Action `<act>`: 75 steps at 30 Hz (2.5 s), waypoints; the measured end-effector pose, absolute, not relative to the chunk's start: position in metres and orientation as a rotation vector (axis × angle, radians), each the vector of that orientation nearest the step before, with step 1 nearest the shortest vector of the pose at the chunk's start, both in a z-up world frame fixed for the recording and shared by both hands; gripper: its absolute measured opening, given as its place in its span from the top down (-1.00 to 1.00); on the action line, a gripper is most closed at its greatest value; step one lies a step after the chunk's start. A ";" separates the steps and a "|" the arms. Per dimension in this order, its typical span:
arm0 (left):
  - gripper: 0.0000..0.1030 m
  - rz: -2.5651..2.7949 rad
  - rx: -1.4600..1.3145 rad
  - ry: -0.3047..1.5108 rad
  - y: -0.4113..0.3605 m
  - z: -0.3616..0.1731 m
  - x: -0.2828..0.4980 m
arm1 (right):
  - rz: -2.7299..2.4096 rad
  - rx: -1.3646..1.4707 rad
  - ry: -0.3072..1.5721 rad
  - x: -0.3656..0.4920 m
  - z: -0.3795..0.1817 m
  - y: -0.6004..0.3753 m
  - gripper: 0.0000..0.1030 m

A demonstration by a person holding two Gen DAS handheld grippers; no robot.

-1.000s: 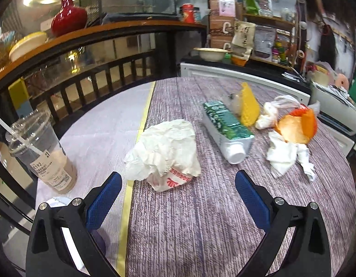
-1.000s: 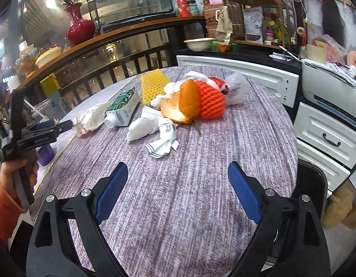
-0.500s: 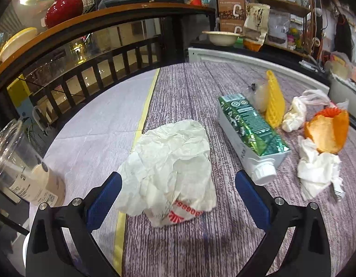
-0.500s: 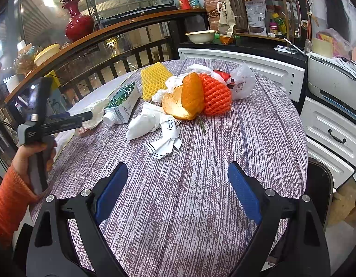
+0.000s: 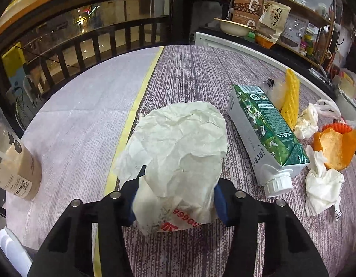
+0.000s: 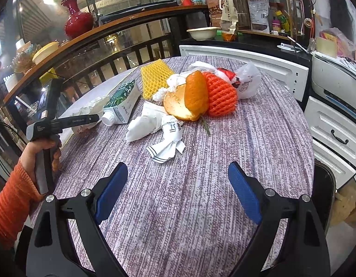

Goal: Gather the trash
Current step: 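Grasp the green drink carton with the right tool while the left tool holds the paper bag, then carry the green carton over the bin and open the right tool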

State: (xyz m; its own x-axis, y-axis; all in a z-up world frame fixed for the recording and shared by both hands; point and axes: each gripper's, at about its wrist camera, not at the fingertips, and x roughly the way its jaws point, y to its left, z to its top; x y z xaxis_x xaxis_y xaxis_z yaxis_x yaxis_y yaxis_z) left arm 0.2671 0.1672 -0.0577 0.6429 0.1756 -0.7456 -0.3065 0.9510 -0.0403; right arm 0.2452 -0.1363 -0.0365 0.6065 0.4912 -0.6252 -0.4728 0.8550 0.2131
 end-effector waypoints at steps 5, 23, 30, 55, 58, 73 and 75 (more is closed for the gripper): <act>0.18 0.253 -0.214 0.782 0.168 -0.047 0.254 | 0.586 0.029 0.747 0.251 -0.037 -0.122 -0.70; 0.19 0.257 -0.235 0.490 0.146 0.000 0.176 | 0.678 -0.137 0.764 0.308 -0.006 0.041 -0.58; 0.19 0.274 -0.270 0.468 0.153 -0.007 0.172 | 0.581 -0.203 0.913 0.356 -0.027 0.100 -0.38; 0.18 0.240 -0.306 0.428 0.150 -0.003 0.159 | 0.607 -0.166 0.879 0.338 -0.026 0.091 0.04; 0.18 0.226 -0.309 0.411 0.147 0.000 0.156 | 0.628 -0.154 0.820 0.322 -0.015 0.075 0.04; 0.18 0.104 -0.252 0.387 0.097 0.011 0.152 | 0.599 -0.010 0.682 0.272 0.020 -0.056 0.04; 0.18 0.075 -0.239 0.385 0.085 0.012 0.152 | 0.577 0.016 0.674 0.269 0.021 -0.076 0.04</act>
State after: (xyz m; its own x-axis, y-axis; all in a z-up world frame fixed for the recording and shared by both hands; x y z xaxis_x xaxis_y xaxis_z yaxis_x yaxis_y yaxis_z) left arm 0.1520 0.0845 0.0125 0.9246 0.0275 -0.3800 -0.1180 0.9690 -0.2169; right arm 0.2687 -0.0760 0.0213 0.6318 0.5089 -0.5847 -0.4990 0.8442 0.1956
